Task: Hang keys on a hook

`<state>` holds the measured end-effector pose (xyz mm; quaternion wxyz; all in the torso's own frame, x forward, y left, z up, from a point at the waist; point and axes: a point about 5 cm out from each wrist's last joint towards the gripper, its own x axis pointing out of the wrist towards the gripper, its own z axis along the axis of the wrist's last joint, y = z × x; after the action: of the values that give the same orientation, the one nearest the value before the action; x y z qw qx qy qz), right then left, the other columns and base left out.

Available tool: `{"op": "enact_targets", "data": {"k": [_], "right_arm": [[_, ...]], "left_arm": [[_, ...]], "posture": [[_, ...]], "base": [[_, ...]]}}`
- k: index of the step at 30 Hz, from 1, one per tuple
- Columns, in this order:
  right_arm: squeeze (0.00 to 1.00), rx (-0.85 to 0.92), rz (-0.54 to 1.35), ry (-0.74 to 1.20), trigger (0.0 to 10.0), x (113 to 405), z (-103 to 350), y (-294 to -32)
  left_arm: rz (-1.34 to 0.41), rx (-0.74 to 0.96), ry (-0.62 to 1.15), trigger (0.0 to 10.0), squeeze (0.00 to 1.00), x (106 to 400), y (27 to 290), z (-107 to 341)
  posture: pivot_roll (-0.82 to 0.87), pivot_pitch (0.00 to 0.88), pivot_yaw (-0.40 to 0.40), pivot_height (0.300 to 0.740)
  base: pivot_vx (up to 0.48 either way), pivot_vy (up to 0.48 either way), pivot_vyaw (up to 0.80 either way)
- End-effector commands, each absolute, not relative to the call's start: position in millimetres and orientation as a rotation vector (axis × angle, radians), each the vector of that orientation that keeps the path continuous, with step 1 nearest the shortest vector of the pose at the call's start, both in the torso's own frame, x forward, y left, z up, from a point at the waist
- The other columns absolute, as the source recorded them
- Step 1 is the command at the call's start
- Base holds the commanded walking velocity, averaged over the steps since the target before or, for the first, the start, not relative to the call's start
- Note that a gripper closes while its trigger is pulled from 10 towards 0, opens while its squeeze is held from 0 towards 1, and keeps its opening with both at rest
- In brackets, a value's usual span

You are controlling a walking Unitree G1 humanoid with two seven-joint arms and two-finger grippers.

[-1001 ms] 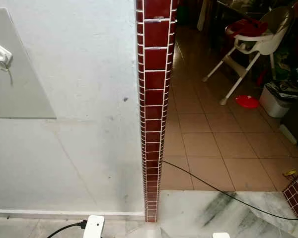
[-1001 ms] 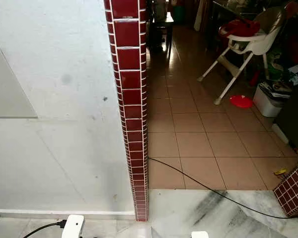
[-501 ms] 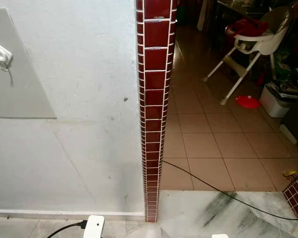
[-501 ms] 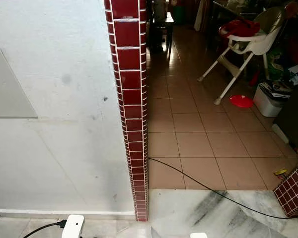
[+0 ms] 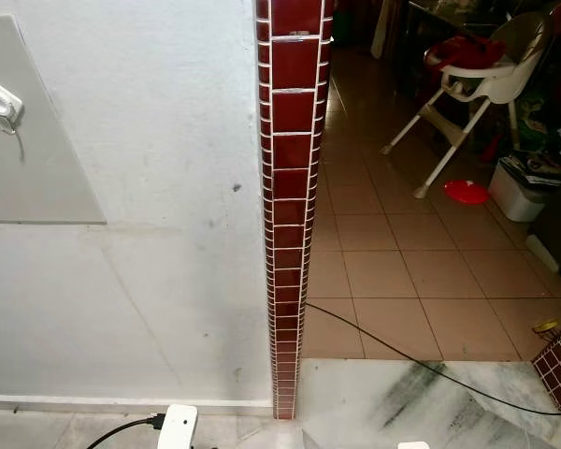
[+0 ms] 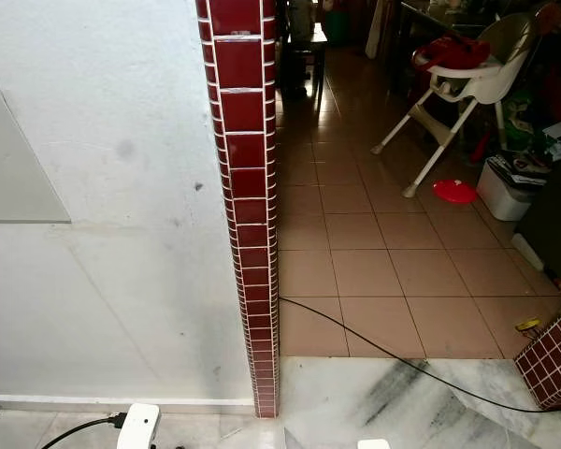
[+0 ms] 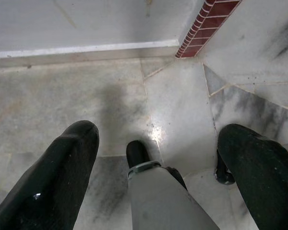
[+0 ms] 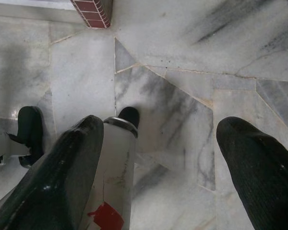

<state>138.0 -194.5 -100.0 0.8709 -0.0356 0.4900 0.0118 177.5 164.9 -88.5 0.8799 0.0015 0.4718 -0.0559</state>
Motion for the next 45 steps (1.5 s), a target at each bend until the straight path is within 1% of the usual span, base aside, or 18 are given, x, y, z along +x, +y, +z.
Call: {"op": "enact_targets", "data": {"k": [1, 10, 22, 27, 45], "right_arm": [[0.00, -0.073, 0.020, 1.027, 10.0, 138.1, -100.3, -192.7], [0.00, -0.067, 0.019, 1.034, 10.0, 135.9, -101.2, -192.3], [0.00, -0.064, 0.020, 1.043, 10.0, 131.8, -102.3, -193.5], [0.00, -0.060, 0.019, 1.042, 10.0, 131.8, -102.4, -192.5], [0.00, -0.053, 0.017, 1.041, 10.0, 132.1, -102.3, -192.7]], "left_arm": [[-0.112, -0.002, 0.993, 10.0, 0.00, 177.5, 166.8, -88.5], [-0.118, 0.010, 0.996, 10.0, 0.00, 176.3, 166.6, -89.1], [-0.096, -0.024, 1.004, 10.0, 0.00, 172.8, 167.6, -90.6], [-0.105, -0.008, 1.005, 10.0, 0.00, 172.1, 168.3, -90.8], [-0.071, -0.057, 1.030, 10.0, 0.00, 169.8, 166.5, -92.5]], "posture": [[-0.03, 0.000, 0.015, 0.740], [-0.03, 0.000, 0.017, 0.740], [-0.03, 0.000, 0.011, 0.740], [-0.03, 0.000, 0.011, 0.740], [-0.03, 0.000, 0.011, 0.740]], "base": [[0.000, 0.000, 0.00], [0.000, 0.000, 0.00], [0.000, 0.000, 0.00], [0.000, 0.000, 0.00], [0.000, 0.000, 0.00]]}}
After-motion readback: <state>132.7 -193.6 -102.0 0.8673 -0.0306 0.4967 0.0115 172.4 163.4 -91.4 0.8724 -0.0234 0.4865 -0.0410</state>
